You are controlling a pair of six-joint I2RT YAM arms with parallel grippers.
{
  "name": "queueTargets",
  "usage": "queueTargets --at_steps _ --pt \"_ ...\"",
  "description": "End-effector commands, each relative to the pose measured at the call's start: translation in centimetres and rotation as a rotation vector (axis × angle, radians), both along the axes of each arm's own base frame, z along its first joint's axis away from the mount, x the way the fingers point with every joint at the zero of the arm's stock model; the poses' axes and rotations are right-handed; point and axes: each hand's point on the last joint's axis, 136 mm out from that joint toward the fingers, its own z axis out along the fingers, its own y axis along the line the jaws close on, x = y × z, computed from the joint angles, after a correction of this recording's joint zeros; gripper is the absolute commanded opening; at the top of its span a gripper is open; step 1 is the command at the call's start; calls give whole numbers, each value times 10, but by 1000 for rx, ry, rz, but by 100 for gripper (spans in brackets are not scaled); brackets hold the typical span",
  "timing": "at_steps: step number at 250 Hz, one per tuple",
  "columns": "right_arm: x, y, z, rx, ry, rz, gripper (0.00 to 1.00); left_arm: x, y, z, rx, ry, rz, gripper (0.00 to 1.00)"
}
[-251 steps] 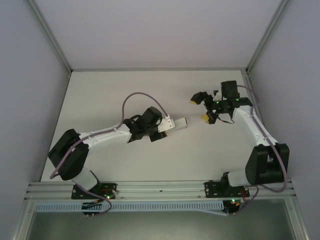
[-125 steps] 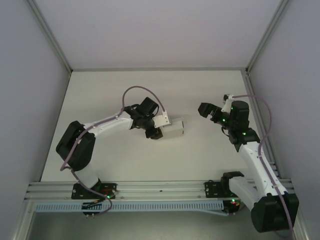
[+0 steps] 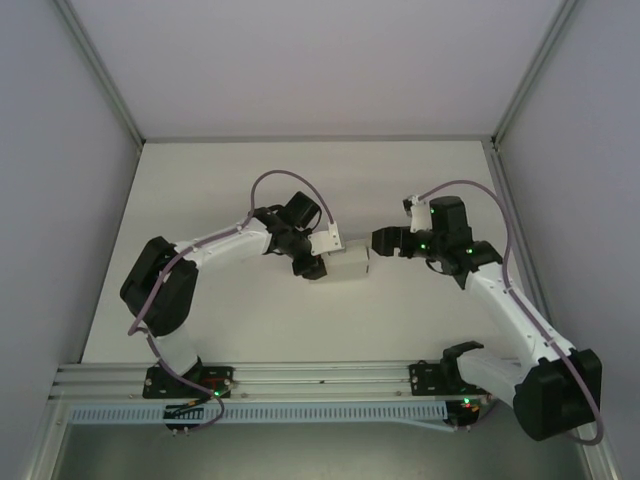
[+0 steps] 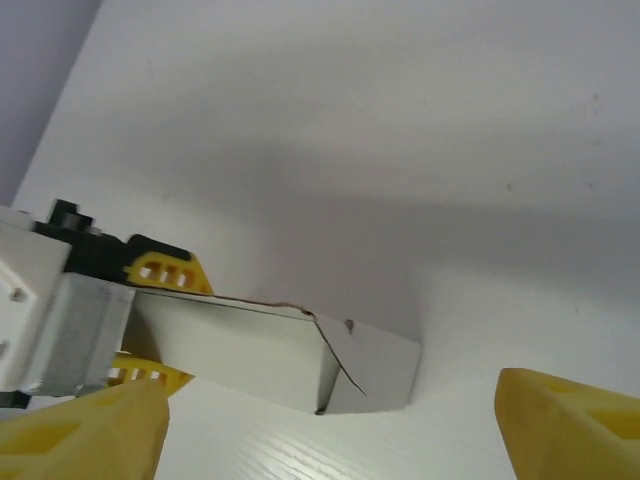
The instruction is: Assemble paper box
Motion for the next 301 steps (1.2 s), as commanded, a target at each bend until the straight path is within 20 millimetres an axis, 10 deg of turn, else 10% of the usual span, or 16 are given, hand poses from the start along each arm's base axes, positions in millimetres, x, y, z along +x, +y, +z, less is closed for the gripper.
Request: queueTargets --at_steps 1,95,237,301 --pt "1 3 -3 -42 22 24 78 -6 5 -10 37 43 -13 43" --pt "19 18 -26 -154 35 34 63 -5 4 -10 39 40 -9 43" --pt "4 47 -15 -130 80 84 0 2 3 -7 34 15 18 43" --pt "0 57 -1 79 199 -82 0 13 3 -6 47 -19 68 43"
